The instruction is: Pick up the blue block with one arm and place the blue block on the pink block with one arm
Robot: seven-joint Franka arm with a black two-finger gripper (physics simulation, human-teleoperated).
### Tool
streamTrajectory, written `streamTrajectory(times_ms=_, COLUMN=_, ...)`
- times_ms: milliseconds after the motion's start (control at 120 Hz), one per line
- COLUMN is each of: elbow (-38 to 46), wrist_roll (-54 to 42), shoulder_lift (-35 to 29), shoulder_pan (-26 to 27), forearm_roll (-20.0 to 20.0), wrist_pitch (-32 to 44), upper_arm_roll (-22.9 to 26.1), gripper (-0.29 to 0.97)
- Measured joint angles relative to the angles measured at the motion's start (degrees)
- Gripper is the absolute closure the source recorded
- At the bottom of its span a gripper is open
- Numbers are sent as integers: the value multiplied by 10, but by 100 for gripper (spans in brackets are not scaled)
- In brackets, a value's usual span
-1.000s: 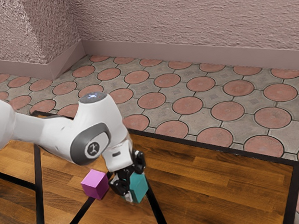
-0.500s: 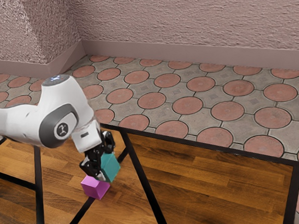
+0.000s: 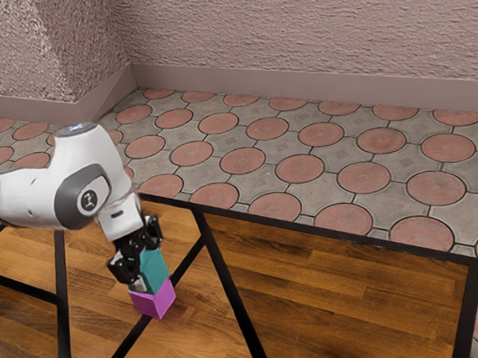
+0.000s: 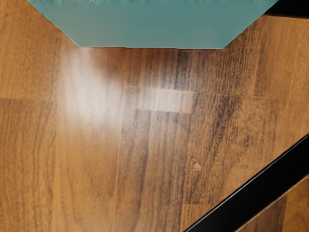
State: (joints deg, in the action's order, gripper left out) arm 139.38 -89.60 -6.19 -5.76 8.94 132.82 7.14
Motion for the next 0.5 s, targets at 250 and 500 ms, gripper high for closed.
streamTrajectory(times_ms=250, elbow=-27, wrist_roll=-14, shoulder_lift=37, shoulder_pan=-19, forearm_roll=-23, wrist_pitch=-3, upper_arm_roll=0, gripper=31)
streamTrajectory(times_ms=500, elbow=-26, wrist_roll=-28, shoulder_lift=41, shoulder_pan=-13, forearm_roll=-31, wrist_pitch=-4, upper_arm_roll=0, gripper=30)
